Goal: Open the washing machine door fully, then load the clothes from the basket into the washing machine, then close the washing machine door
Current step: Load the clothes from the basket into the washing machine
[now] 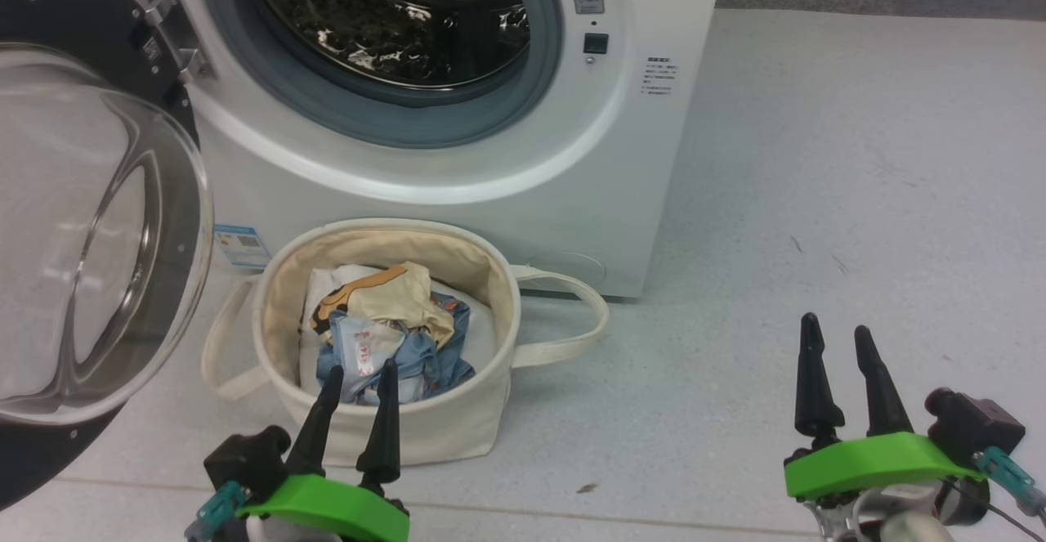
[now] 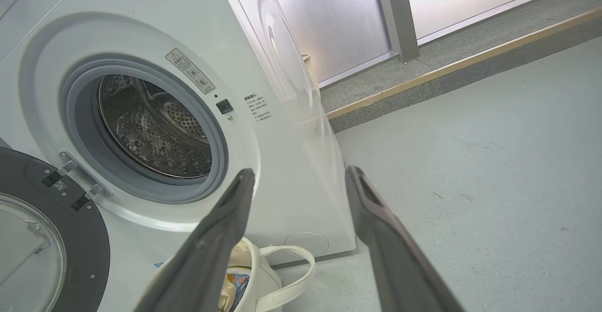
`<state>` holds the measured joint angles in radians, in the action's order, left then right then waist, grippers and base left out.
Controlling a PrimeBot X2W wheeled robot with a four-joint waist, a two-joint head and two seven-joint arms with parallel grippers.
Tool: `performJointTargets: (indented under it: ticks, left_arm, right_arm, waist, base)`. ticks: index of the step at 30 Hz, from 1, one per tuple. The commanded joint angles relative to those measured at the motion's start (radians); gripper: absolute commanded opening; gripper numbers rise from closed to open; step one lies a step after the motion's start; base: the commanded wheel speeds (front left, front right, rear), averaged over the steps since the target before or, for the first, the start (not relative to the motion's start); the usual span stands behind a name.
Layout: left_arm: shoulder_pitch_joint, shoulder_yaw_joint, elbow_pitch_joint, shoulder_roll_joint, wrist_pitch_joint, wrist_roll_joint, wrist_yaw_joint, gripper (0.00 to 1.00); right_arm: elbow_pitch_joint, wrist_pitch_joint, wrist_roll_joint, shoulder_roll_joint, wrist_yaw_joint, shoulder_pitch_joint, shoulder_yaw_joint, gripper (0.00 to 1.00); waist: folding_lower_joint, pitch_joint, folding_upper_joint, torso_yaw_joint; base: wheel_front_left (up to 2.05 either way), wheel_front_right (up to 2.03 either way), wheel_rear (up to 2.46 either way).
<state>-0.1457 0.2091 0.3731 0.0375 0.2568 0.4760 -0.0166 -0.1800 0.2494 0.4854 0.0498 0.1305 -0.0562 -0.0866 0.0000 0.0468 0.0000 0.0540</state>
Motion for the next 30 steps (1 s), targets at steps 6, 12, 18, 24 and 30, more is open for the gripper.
performJointTargets:
  ticks: [6, 12, 18, 24, 30]
  left_arm:
    - [-0.045, -0.019, -0.026, 0.013, 0.005, -0.026, 0.003, 1.00]
    - [-0.050, -0.003, -0.031, 0.013, 0.005, -0.054, -0.010, 1.00]
    - [-0.056, 0.014, -0.037, 0.013, 0.005, -0.058, -0.017, 1.00]
    - [-0.070, 0.023, -0.025, 0.013, 0.005, -0.066, -0.020, 1.00]
    - [-0.110, 0.032, 0.012, 0.013, 0.005, -0.085, -0.027, 1.00]
  right_arm:
    - [0.029, 0.012, -0.009, 0.000, 0.000, -0.043, -0.027, 1.00]
    - [0.027, 0.012, -0.008, 0.000, 0.000, -0.049, -0.031, 1.00]
    - [0.030, 0.012, -0.009, 0.000, 0.000, -0.057, -0.033, 1.00]
    - [0.034, 0.012, -0.017, 0.000, 0.000, -0.067, -0.038, 1.00]
    - [0.050, 0.012, -0.033, 0.000, 0.000, -0.089, -0.047, 1.00]
  waist:
    - [0.0000, 0.006, 0.0000, 0.000]
    - [0.0000, 0.016, 0.0000, 0.000]
    - [0.0000, 0.036, 0.0000, 0.002]
    - [0.0000, 0.069, 0.0000, -0.004]
    - [0.0000, 0.129, 0.0000, -0.021]
  base:
    - [1.05, -1.73, 0.67]
    - [1.70, -1.85, 0.15]
    - [1.02, -1.02, 0.00]
    - [0.22, -0.22, 0.00]
    - [0.00, 0.00, 0.00]
